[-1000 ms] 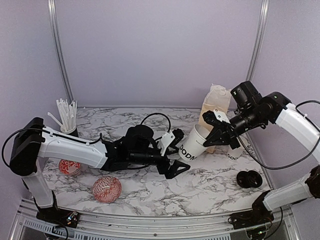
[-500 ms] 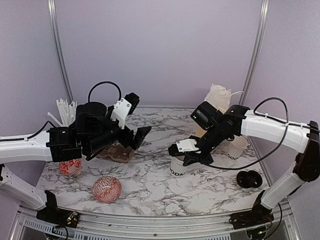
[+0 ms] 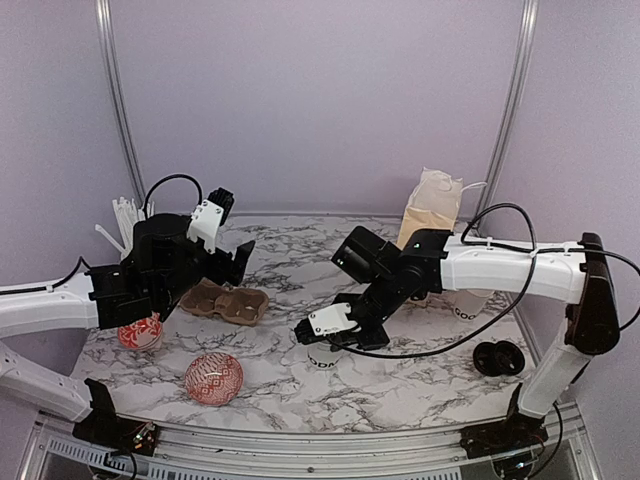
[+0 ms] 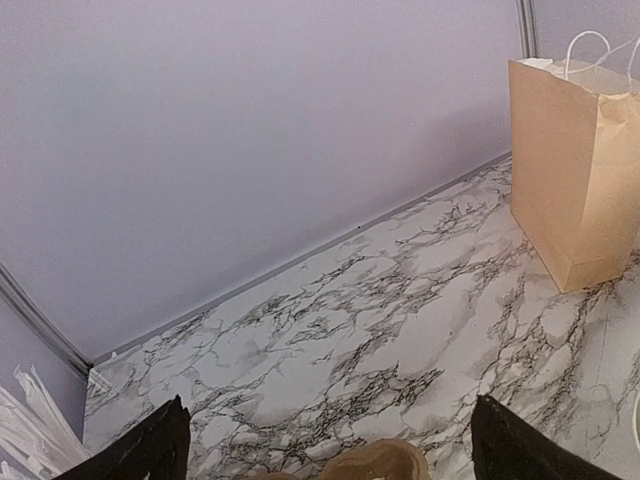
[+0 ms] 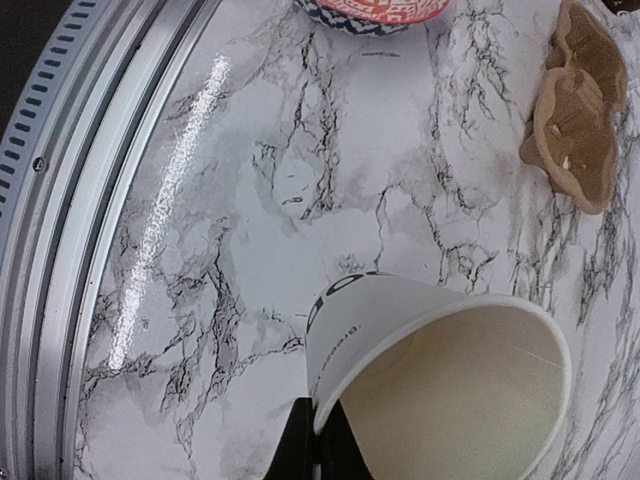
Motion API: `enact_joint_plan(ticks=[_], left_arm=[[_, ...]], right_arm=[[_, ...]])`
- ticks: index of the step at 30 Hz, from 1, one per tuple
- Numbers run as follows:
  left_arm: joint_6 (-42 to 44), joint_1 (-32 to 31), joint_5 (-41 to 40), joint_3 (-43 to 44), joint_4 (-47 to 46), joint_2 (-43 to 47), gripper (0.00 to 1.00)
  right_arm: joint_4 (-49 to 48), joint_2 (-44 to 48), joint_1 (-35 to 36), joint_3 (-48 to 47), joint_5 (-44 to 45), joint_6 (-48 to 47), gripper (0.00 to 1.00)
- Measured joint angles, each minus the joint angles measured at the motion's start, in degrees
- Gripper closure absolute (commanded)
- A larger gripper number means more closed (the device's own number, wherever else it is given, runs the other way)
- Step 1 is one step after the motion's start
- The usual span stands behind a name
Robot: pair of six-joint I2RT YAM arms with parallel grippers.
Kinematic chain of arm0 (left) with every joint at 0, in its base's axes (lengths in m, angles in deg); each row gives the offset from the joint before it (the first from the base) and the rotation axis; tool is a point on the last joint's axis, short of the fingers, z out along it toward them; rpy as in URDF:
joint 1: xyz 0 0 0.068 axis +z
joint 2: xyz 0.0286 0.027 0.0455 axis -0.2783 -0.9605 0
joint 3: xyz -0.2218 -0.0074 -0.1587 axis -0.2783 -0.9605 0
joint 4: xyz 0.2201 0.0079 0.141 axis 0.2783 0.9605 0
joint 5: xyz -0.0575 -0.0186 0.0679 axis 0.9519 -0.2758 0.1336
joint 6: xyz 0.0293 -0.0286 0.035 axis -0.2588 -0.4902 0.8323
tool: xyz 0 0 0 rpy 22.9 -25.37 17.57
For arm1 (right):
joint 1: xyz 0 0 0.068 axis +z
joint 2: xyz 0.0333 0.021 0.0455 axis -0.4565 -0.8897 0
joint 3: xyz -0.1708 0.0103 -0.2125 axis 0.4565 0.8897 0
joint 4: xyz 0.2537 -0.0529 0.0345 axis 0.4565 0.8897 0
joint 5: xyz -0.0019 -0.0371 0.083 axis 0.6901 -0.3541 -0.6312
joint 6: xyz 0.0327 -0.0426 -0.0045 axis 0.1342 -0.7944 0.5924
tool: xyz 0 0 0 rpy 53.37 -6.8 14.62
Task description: Pack the takeout coffee
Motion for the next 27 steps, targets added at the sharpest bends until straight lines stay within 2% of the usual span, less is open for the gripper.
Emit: enact_joint_plan(ticks=[9,16,19,23,27], left_arm=[[0.39,0.74,1.53,-1.55,-1.46,3.17,0.01],[0.7,1.01,2.97,-1.88,-1.64,3.87,0.01],[0.74,1.05,3.45,-2.03,-1.68,3.98,0.01],[0.9,1.05,3.96,-2.14,-1.7,4.09,0.01],[0.94,1.05,4.37,-2.14,-1.7,4.09,0.01]], right_arm=[[-1.18,-5.2,2.12,-1.2,-0.28,0.79,0.99],[-1.16,-5.53,3.02,-1.27,-0.15,1.46,0.71],[0.07,-4.37,3.02,-1.31,0.46,0.66,0.65],[2.95,1.05,0.98,-1.29,-0.35,-0.42,0.65],[2.47,9.11,-9.05,3.04,-2.25,-0.74,0.73]])
